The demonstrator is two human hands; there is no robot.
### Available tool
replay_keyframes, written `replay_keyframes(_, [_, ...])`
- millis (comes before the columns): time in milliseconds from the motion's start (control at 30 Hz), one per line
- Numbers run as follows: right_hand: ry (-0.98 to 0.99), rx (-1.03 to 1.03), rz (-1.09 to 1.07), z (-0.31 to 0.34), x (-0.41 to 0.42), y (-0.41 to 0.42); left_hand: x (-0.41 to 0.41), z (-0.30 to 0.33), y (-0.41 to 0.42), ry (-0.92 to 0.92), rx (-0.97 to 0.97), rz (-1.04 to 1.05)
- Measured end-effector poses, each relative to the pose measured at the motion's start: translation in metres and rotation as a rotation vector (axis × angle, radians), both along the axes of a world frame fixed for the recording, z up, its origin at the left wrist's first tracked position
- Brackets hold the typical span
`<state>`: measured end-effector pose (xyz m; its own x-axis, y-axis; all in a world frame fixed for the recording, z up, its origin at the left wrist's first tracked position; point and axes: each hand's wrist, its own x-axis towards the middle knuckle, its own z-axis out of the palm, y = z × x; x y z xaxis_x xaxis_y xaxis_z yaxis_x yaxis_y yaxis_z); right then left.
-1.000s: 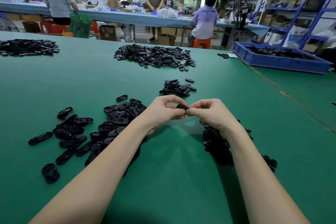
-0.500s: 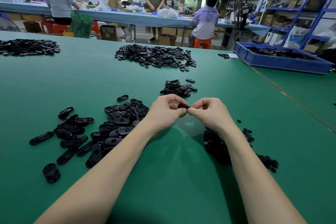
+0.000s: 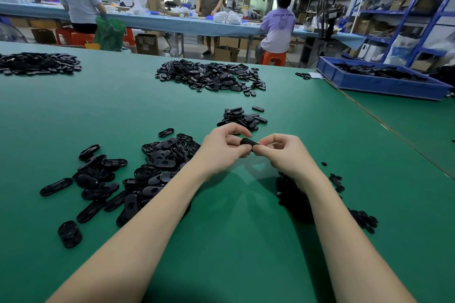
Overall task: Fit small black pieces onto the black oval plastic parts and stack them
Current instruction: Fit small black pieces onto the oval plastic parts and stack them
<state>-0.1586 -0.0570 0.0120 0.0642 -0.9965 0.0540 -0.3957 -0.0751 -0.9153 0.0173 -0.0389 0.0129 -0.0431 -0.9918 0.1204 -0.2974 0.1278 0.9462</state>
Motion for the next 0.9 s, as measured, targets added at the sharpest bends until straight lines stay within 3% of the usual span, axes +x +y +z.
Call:
replay_keyframes(100, [-0.029, 0.044, 0.056, 0.004, -0.005, 0.002, 0.004, -0.002, -0.002, 0.058, 0.029, -0.011])
replay_keyframes(200, [0.146, -0.095, 0.080, 0.005, -0.004, 0.001, 0.005, -0.004, -0.004, 0.191, 0.081, 0.025])
replay_keyframes(300, [0.336, -0.240, -0.006, 0.004, 0.008, -0.001, 0.006, -0.005, -0.007, 0.281, 0.114, 0.042])
replay_keyframes(433, [0.308, -0.194, -0.148, -0.006, 0.015, -0.007, 0.004, -0.009, -0.013, 0.322, 0.141, 0.073])
replay_keyframes(500, [0.208, -0.123, -0.207, -0.010, 0.016, -0.018, 0.003, -0.013, -0.015, 0.256, 0.173, 0.070])
replay_keyframes(700, [0.088, 0.050, -0.319, 0.006, 0.024, -0.075, 0.002, -0.019, -0.015, -0.226, 0.130, 0.008])
replay_keyframes(900, [0.159, 0.135, -0.382, 0.009, 0.045, -0.109, 0.004, -0.020, -0.012, -0.235, 0.132, 0.005])
